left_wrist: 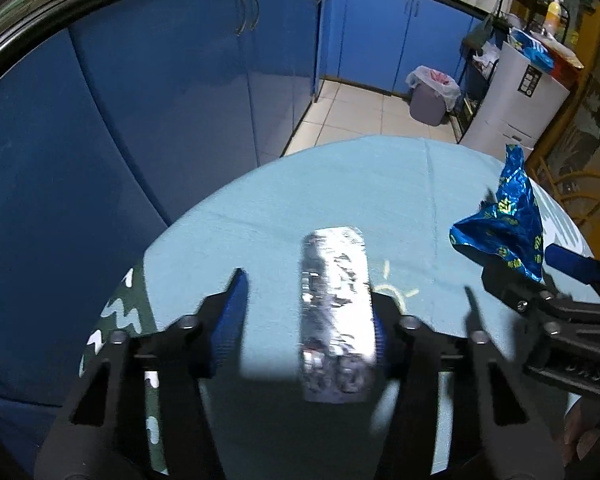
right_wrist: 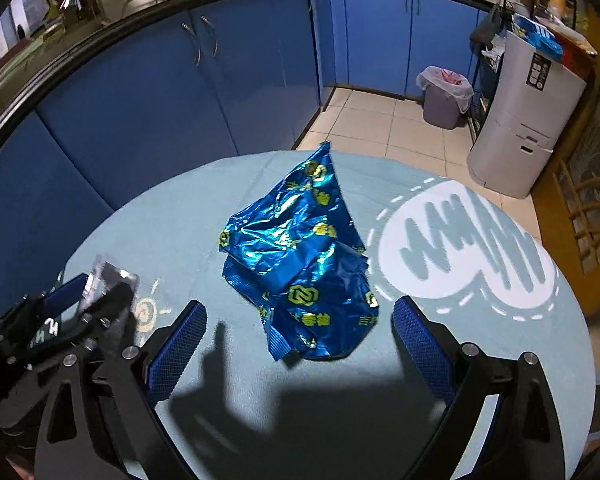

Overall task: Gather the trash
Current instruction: 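Grasp the blue foil wrapper with the right tool while the left tool grasps the silver blister pack, then carry the blue wrapper and blister pack over the black bin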

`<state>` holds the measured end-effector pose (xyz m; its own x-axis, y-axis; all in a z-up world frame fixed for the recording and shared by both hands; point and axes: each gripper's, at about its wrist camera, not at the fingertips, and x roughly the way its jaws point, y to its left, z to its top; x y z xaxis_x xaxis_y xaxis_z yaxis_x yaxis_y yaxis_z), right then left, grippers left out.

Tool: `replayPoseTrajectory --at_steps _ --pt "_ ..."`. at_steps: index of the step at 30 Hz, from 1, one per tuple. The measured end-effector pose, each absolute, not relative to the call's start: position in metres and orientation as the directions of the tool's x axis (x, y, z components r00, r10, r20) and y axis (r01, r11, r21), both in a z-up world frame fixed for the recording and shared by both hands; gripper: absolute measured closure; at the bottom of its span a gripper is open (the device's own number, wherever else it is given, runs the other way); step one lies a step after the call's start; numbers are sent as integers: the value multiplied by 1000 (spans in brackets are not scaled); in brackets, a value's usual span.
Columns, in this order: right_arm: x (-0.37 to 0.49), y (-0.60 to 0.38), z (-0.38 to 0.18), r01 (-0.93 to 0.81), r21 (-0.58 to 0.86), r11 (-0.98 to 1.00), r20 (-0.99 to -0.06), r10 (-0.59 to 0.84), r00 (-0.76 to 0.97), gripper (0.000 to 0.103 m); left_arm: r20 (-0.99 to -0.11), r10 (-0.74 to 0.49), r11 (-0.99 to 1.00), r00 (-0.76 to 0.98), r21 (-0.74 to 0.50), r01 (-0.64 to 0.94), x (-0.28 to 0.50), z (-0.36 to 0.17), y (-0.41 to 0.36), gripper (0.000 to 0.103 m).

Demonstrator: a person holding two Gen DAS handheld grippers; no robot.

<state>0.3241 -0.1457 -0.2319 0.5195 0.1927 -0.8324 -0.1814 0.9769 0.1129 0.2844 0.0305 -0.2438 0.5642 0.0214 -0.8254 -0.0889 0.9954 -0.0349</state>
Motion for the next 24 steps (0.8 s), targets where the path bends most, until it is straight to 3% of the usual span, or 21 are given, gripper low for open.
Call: replayPoseTrajectory --at_steps 1,2,3,4,24 --pt "324 -144 -232 -187 101 977 -833 186 522 52 -824 24 995 566 -33 -91 284 -243 32 67" --pt "323 -141 -233 -190 84 978 -836 173 521 63 -825 20 995 564 -37 -90 285 -243 33 69" --pt "323 -139 -235 -195 75 978 -841 167 514 66 -825 21 995 565 -38 -92 285 -243 33 72" --pt "321 -138 -234 -202 58 978 -839 157 521 79 -825 22 995 565 -40 -96 285 -243 34 78" --pt "234 -189 -193 -153 47 987 -776 132 617 83 -765 -74 997 640 -79 20 249 -195 -23 78"
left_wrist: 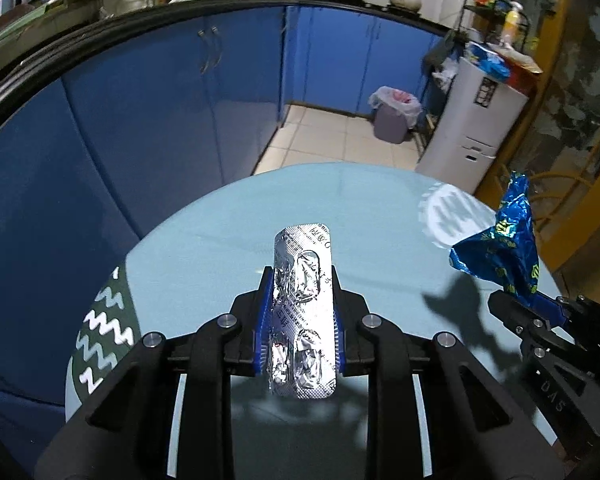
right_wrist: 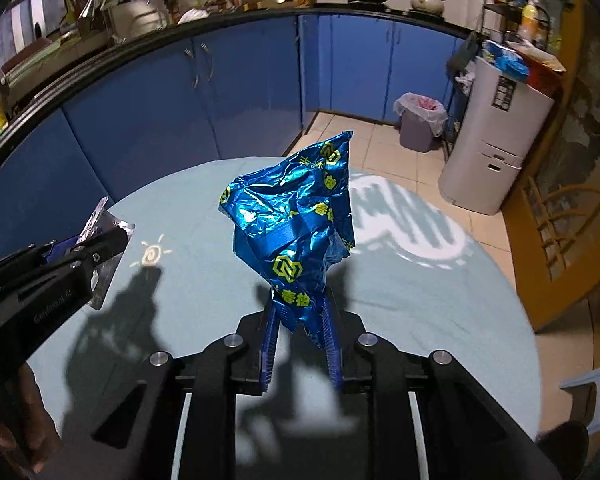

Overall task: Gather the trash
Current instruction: 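Carry the blue wrapper and blister pack over the black bin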

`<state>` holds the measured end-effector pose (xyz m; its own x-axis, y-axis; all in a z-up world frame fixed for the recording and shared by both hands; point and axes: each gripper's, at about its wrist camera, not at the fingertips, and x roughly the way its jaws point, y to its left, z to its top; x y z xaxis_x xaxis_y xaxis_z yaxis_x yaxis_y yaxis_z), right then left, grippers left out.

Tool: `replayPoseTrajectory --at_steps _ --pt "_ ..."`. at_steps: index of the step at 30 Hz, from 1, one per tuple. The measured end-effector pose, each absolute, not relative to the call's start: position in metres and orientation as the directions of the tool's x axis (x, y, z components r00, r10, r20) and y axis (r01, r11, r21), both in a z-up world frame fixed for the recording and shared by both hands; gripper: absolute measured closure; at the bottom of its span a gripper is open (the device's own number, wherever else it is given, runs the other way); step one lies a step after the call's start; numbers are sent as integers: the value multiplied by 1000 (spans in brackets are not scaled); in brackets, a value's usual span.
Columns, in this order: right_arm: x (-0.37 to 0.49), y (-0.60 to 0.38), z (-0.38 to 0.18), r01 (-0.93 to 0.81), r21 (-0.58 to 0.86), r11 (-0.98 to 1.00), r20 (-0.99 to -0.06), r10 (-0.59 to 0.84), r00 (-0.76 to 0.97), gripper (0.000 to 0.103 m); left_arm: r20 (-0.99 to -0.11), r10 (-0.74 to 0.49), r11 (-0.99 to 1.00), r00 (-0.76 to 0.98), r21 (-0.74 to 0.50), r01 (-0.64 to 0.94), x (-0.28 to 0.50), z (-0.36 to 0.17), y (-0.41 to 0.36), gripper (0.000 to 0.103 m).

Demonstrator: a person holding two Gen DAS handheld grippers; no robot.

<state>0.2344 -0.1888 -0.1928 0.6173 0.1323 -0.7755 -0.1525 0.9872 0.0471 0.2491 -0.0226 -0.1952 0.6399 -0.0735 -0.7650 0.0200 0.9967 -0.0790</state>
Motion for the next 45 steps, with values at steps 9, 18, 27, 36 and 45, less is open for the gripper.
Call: replayPoseTrajectory --at_steps 9,18,27,36,45 --pt "183 -264 -178 -30 77 997 -748 77 660 82 -752 -149 984 642 -47 173 222 -181 -107 78" --pt "119 -366 -186 168 113 979 -750 -27 661 82 -749 -274 914 604 -8 405 177 -175 -237 78" --pt "62 -439 -200 322 138 937 -757 -110 644 82 -762 -343 828 548 29 560 139 -180 -335 77" --pt "34 -475 -210 390 173 904 -755 -133 643 82 -778 -354 785 519 54 617 117 -191 -377 77" --pt "19 -499 -218 426 201 882 -756 -137 640 82 -788 -358 752 501 75 655 99 -199 -406 77"
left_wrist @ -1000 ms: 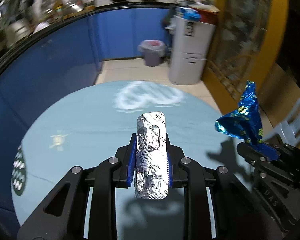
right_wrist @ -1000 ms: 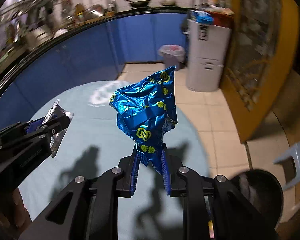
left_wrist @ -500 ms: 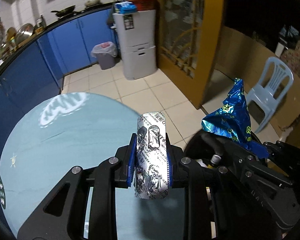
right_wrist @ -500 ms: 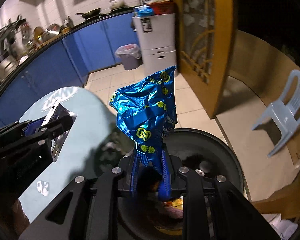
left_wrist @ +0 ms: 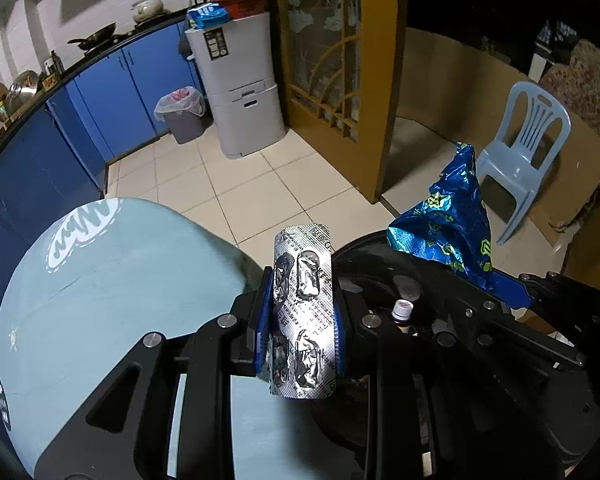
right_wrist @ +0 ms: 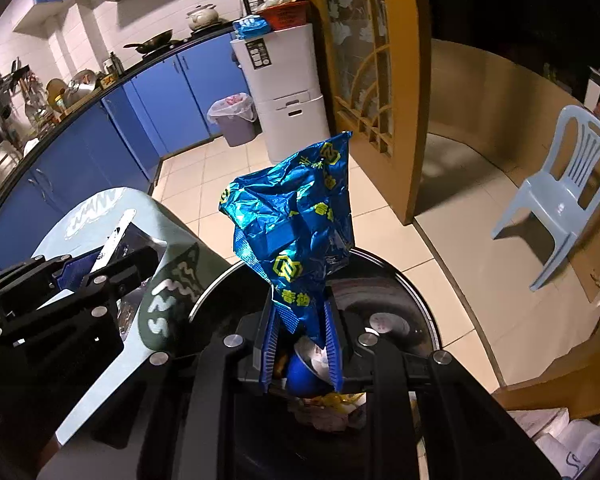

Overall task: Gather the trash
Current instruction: 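Carry the blue wrapper and blister pack over the black bin, then open both tools to drop the wrapper and blister pack into the bin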

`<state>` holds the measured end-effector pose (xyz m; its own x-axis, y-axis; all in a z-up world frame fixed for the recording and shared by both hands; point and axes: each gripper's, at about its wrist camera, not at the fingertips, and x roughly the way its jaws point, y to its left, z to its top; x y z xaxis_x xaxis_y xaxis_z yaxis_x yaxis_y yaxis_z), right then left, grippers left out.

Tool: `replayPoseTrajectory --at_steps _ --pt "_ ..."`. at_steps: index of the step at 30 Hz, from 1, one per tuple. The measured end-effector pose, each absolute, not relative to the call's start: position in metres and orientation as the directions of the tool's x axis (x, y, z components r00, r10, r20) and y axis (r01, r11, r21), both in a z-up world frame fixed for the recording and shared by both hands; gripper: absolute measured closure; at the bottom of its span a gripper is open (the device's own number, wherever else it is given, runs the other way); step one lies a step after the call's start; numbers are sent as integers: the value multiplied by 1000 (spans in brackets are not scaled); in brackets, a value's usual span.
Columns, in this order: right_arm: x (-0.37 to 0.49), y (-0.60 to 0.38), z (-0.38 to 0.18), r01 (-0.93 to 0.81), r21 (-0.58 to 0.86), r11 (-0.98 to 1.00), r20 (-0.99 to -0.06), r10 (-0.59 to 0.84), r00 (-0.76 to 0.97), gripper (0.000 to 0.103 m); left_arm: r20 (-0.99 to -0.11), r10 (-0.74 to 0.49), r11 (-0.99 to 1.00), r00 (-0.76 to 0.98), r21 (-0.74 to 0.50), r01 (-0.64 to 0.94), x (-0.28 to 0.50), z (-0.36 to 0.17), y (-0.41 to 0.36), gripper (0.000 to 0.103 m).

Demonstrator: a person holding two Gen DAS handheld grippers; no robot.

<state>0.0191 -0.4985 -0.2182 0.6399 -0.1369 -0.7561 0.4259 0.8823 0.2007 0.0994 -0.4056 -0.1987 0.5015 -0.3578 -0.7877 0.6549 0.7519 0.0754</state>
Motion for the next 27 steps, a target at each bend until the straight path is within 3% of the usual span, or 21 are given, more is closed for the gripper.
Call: replayPoseTrajectory --at_steps 12,13,14,17,27 --pt "12 -517 -230 456 216 864 -770 -136 623 82 -814 -350 729 464 74 681 91 -208 -426 75" --pt "12 -518 -231 457 218 862 -771 -135 622 82 -816 -344 731 464 78 678 91 -208 -427 63" --pt "12 -519 -232 459 222 861 -773 -132 621 82 -817 -334 739 470 83 669 91 -208 -427 38" --pt "8 -527 -234 478 234 847 -776 -133 616 82 -800 -336 775 497 65 629 100 -204 -418 9" --pt "13 -523 -237 483 218 848 -787 -140 601 80 -782 -277 829 558 100 551 112 -202 -399 7"
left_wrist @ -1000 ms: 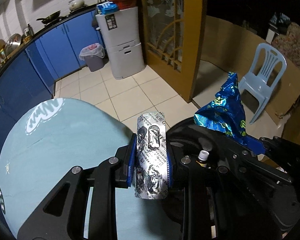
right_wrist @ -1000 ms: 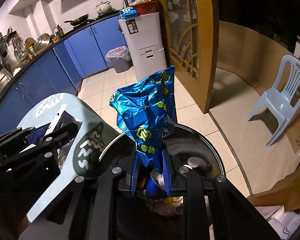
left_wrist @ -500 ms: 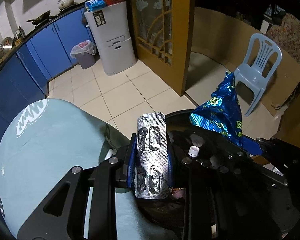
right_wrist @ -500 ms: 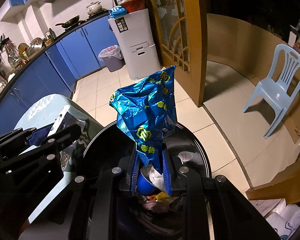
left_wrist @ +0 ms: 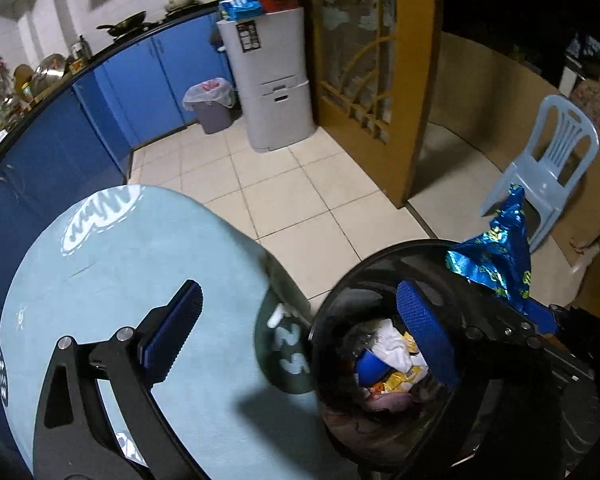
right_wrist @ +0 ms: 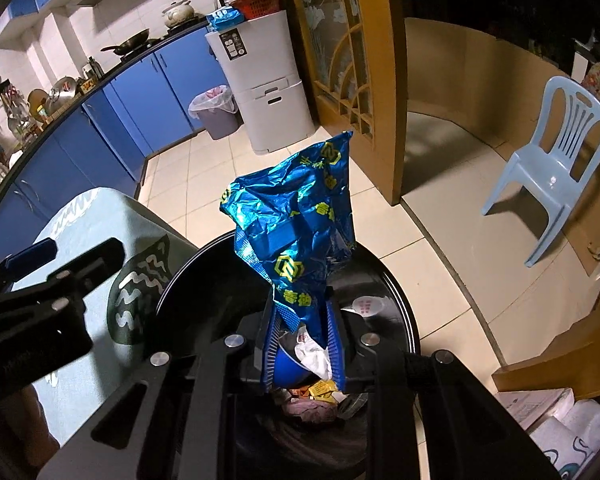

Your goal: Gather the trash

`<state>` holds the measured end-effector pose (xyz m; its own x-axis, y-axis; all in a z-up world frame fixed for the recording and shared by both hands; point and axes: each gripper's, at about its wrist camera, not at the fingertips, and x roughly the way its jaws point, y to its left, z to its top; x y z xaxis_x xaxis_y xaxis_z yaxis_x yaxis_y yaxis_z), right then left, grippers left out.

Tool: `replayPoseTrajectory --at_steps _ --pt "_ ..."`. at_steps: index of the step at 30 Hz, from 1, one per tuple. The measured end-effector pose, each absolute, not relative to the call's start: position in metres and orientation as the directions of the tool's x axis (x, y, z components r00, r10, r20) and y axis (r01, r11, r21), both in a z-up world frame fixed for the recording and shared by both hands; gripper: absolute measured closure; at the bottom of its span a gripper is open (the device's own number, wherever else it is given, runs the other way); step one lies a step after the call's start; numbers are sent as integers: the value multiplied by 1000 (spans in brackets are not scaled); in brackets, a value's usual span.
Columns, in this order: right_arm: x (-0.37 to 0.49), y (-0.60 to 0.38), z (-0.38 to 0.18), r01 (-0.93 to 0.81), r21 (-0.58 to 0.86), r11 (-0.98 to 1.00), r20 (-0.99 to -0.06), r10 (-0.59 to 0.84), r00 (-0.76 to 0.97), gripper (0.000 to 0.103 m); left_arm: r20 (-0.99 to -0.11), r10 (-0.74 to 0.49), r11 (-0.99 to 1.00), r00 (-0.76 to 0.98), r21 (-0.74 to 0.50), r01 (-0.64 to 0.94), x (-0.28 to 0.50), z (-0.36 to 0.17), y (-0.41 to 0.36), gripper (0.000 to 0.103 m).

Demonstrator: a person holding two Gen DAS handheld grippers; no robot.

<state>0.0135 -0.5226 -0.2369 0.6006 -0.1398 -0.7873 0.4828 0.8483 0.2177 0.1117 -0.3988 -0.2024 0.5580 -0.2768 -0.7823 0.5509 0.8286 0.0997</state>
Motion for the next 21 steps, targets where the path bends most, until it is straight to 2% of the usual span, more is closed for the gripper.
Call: replayPoseTrajectory --at_steps 2,3,5,6,7,21 --pt "16 -522 -238 485 217 847 -791 -139 596 79 -777 -269 836 569 105 539 113 -201 -396 5" --pt "17 -522 -238 486 215 847 -793 -139 593 74 -773 -268 840 575 105 532 114 -200 -394 5" --pt "19 -520 -238 485 207 850 -794 -144 591 49 -770 -269 845 579 101 525 115 -199 -391 4" --pt "19 -518 -237 483 197 853 -792 -153 592 27 -768 -267 847 583 101 521 116 -199 -390 4" --pt "19 -517 -236 482 193 855 -787 -158 596 24 -767 -267 848 583 100 521 116 -198 -389 4" --pt "18 -511 -236 494 169 853 -794 -179 580 23 -775 -260 841 576 112 530 114 -200 -380 4"
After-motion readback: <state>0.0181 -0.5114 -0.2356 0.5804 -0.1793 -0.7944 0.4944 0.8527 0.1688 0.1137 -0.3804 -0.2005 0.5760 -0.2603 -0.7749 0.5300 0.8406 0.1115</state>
